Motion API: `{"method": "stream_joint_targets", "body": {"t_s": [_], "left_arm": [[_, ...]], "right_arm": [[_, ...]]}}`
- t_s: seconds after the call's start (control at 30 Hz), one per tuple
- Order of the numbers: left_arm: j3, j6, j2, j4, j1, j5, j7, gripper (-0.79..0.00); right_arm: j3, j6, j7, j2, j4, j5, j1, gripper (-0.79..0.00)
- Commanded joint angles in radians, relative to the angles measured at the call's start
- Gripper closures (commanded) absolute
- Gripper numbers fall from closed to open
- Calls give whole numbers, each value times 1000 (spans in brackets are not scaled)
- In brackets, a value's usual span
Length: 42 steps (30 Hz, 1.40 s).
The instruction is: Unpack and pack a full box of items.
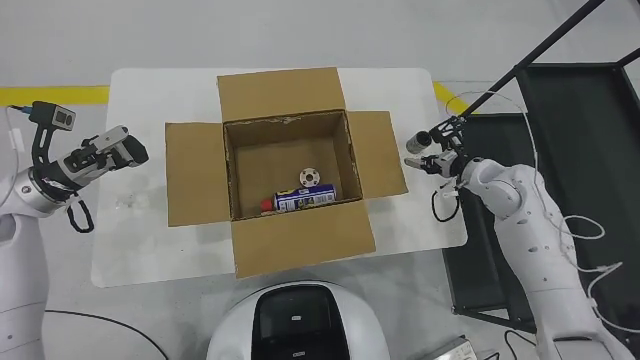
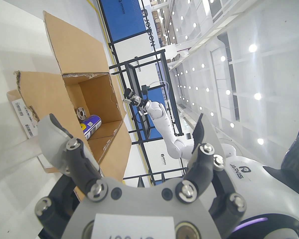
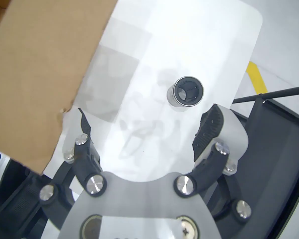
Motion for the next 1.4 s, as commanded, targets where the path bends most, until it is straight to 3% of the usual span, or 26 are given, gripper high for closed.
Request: {"method": "stream_joint_targets", "body": {"t_s": [0.0,0.23,0.63,0.67,0.7,0.73,0.8,1.1,1.37], "left_arm": [[0,0,0,0,0,0,0,-785],[0,0,0,0,0,0,0,-785],[0,0,0,0,0,0,0,-785],[0,0,0,0,0,0,0,-785],[0,0,0,0,0,0,0,-785],[0,0,0,0,0,0,0,-785],[0,0,0,0,0,0,0,-785],[0,0,0,0,0,0,0,-785],[0,0,0,0,0,0,0,-785]], "right_arm": [[-43,5,1,-7,81,-9,63,-785],[-153,35,-47,-34,299,-34,217,-785],[-247,60,-117,-62,503,-77,346,-785],[-254,60,-119,-64,516,-78,354,-757],[-260,63,-121,-67,528,-79,362,-437],[-266,67,-122,-70,541,-77,370,-339],[-278,86,-127,-75,563,-82,384,0],[-307,98,-153,-87,626,-88,418,0],[-296,108,-204,-77,567,-124,397,0]]}}
